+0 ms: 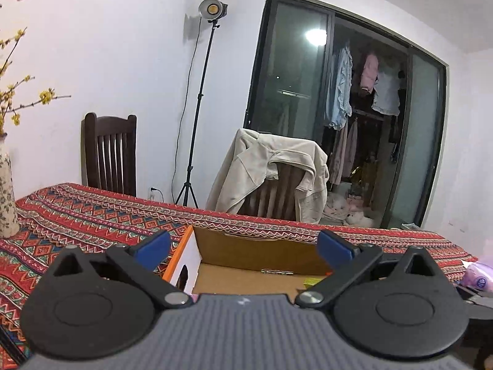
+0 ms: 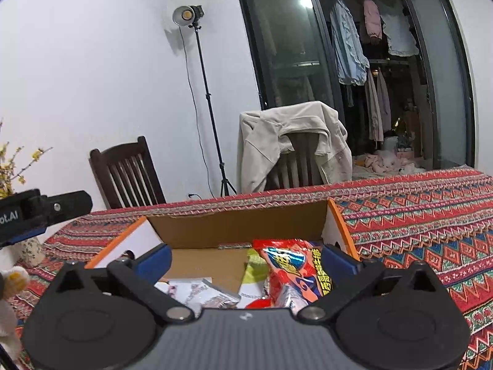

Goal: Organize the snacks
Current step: 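Move both tools back to the pile, right tool grasping a white packet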

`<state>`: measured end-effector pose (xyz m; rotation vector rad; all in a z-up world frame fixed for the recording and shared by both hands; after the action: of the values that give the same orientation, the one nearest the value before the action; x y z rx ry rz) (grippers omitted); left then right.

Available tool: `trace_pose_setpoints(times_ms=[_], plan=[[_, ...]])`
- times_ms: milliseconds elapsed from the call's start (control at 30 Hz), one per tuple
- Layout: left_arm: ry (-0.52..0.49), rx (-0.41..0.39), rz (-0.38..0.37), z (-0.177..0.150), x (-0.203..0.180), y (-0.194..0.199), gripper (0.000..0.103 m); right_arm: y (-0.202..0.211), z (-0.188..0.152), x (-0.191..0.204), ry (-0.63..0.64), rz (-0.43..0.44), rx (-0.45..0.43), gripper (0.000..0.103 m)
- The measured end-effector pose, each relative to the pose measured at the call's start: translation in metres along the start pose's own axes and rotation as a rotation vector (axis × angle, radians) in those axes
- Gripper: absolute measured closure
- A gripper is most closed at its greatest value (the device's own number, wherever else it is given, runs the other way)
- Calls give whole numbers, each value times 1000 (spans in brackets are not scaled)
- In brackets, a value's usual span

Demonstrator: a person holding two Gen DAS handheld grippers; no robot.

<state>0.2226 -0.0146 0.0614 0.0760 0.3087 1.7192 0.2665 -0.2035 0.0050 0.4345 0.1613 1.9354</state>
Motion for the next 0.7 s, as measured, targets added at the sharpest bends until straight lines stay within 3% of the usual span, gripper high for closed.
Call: trace_pose_setpoints(times_ms=[367,700], plan=[[-29,32,-37,-3,6,43,0,41,7,12,29,37,24,0],[-65,88,-25,-35,24,87,0,101,-32,29,62,77,69,0]])
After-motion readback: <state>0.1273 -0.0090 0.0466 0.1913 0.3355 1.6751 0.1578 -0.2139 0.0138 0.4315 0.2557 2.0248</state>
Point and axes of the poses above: each gripper's, at about its wrist camera, not at the fingertips, and y roughly against the way its jaws point, x to its left, z to its top, the point moved 5 cm from there along -y, roughly the way its jaws point, and after that the axes turned 6 degrees about z, right-handed, at the moved point
